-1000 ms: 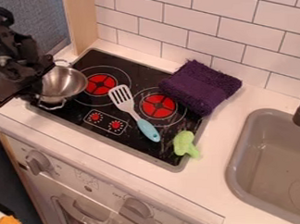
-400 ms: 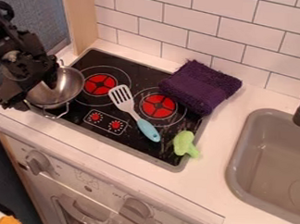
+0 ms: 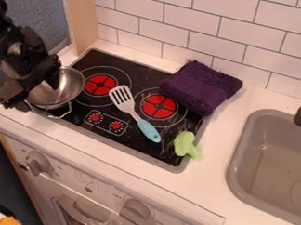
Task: Put the silver pot to the left bottom of the burner
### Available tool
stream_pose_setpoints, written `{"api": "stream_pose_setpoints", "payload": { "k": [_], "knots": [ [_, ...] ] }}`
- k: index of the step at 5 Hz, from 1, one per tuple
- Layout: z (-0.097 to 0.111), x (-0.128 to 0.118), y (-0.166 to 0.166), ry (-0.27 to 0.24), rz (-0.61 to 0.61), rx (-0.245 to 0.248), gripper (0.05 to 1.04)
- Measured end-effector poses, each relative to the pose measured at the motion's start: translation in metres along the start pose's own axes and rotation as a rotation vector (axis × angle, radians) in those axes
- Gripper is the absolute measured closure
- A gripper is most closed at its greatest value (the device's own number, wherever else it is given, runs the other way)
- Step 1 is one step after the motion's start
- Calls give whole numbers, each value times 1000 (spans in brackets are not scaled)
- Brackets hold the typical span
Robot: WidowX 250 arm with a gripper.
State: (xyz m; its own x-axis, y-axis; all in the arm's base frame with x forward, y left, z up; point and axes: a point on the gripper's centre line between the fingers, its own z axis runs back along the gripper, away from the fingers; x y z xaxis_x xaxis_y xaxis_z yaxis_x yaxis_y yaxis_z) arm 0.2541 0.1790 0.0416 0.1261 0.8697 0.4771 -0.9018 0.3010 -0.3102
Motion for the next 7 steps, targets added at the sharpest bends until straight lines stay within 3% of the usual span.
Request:
{"api": "stream_pose_setpoints", "payload": {
  "k": [3,4,7],
  "knots": [
    [55,14,-23,28,17,-87,83],
    [76,19,-35,35,20,-154,83],
    [95,19,-64,69,-51,-236,83]
  ]
}}
